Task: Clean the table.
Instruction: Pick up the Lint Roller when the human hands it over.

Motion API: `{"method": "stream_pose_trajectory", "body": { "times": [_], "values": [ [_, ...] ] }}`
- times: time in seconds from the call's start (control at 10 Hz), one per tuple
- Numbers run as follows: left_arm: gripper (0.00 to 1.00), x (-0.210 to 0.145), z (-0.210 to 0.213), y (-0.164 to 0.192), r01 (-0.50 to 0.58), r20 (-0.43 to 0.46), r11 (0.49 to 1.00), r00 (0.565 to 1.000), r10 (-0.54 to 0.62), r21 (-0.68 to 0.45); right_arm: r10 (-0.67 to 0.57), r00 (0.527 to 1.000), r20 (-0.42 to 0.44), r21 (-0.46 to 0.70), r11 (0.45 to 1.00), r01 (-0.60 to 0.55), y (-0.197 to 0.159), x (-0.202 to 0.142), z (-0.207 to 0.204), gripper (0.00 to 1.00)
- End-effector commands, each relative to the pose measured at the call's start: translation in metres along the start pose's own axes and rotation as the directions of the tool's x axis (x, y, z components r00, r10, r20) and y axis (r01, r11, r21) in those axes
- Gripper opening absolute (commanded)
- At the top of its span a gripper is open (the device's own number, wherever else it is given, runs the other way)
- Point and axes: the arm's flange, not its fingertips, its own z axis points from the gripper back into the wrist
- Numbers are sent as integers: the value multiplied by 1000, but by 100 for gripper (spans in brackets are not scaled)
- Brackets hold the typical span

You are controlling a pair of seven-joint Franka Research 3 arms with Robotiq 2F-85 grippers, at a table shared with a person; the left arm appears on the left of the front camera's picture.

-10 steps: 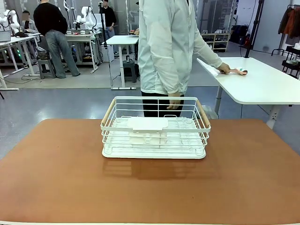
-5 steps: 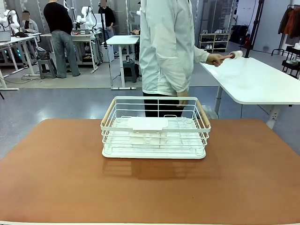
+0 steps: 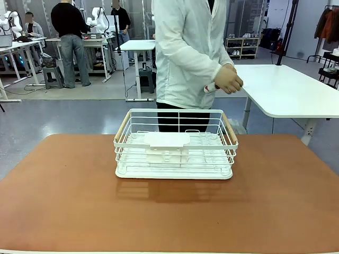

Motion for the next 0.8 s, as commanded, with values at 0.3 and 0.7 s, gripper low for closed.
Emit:
{"method": "stream_pose_trajectory", "body": {
  "times": [0.3,0.7],
  "values": [
    [100,-2,2,0,5,3,1000,1000,-5,-18,15,1000,10,17,1000,-15,2,-3,-1,100],
    [100,-2,2,0,5,3,1000,1000,-5,-18,15,1000,10,17,1000,-15,2,-3,-1,100]
  ]
}}
